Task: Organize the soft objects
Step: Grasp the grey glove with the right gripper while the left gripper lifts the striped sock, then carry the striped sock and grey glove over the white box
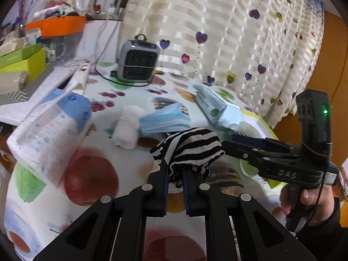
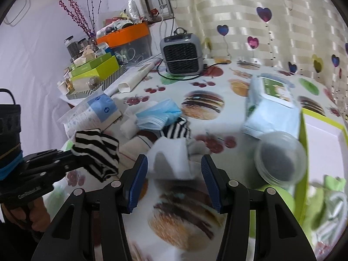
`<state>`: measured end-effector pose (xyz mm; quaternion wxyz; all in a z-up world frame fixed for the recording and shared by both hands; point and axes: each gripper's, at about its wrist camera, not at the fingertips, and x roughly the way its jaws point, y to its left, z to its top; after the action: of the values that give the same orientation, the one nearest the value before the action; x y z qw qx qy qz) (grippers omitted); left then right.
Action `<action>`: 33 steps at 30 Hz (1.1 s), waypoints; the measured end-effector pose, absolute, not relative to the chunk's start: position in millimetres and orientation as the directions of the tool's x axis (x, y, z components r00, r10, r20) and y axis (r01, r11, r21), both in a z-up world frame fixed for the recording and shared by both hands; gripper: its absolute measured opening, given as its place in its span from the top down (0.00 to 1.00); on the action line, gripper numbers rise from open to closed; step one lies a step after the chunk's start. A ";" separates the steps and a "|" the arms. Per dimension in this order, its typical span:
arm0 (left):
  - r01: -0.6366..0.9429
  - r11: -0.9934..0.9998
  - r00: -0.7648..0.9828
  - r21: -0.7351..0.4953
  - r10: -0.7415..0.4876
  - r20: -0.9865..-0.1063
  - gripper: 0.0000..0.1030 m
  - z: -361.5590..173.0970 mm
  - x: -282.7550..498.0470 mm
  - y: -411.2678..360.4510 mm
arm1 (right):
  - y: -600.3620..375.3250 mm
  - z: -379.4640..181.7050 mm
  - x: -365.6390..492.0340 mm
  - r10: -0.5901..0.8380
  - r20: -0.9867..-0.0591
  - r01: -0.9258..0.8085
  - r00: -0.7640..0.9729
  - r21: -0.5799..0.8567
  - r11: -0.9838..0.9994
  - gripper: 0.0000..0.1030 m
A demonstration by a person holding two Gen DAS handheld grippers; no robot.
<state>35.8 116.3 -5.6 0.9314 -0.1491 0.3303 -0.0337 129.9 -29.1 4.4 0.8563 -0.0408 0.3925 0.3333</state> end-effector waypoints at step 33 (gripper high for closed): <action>-0.068 0.946 0.782 -0.317 -0.147 -0.606 0.90 -5.3 30.0 124.6 | -14.4 -4.0 125.2 0.507 -0.719 -0.592 0.475 0.164 0.789 0.74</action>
<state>30.0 124.6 -5.3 0.9297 -0.1630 0.3297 -0.0213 125.2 -14.4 -4.0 0.8572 -0.0535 0.3994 0.3207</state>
